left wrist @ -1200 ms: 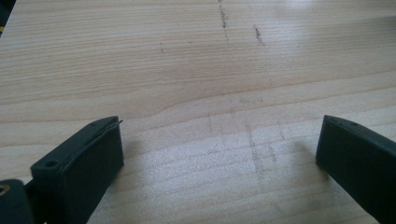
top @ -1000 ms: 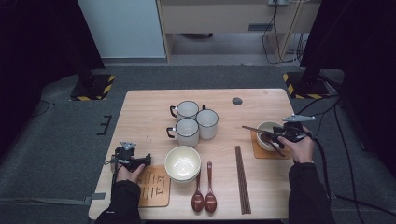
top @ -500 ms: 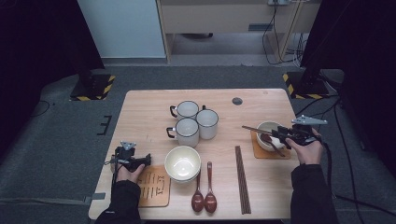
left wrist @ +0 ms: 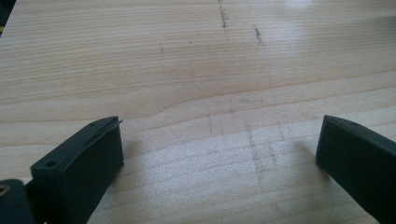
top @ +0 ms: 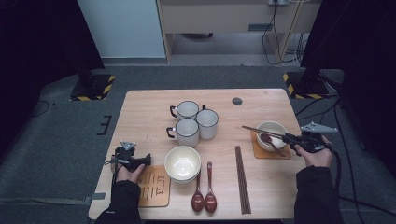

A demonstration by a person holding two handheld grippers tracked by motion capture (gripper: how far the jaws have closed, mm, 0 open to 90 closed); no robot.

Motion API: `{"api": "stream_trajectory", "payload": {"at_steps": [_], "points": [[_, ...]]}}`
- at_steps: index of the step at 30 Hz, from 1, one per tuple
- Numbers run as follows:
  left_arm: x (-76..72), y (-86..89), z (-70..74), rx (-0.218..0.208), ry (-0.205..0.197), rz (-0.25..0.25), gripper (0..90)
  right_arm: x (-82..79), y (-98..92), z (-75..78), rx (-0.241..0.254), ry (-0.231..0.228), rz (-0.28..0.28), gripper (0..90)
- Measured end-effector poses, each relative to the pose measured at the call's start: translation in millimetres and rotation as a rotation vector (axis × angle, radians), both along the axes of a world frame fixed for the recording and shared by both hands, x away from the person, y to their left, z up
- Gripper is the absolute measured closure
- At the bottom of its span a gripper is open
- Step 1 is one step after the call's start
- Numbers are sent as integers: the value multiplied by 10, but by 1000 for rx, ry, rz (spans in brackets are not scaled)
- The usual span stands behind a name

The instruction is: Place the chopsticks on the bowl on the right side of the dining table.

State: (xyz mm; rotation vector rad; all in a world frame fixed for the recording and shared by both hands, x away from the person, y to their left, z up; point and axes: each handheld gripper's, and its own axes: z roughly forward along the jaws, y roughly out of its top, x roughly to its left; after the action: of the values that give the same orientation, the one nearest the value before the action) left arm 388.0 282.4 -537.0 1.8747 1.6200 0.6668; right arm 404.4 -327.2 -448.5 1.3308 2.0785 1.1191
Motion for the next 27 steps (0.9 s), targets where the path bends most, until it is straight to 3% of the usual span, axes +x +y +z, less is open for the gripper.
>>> {"api": "stream_trajectory", "payload": {"at_steps": [8, 19, 27], "points": [[0, 0, 0, 0, 0, 0, 0, -69, -114, -65, 7, 25, -39, 807], [-1, 1, 1, 1, 1, -1, 0, -72, -175, -128, -28, 69, -76, 823], [0, 0, 0, 0, 0, 0, 0, -39, -220, -174, -40, 73, -95, 800]]}}
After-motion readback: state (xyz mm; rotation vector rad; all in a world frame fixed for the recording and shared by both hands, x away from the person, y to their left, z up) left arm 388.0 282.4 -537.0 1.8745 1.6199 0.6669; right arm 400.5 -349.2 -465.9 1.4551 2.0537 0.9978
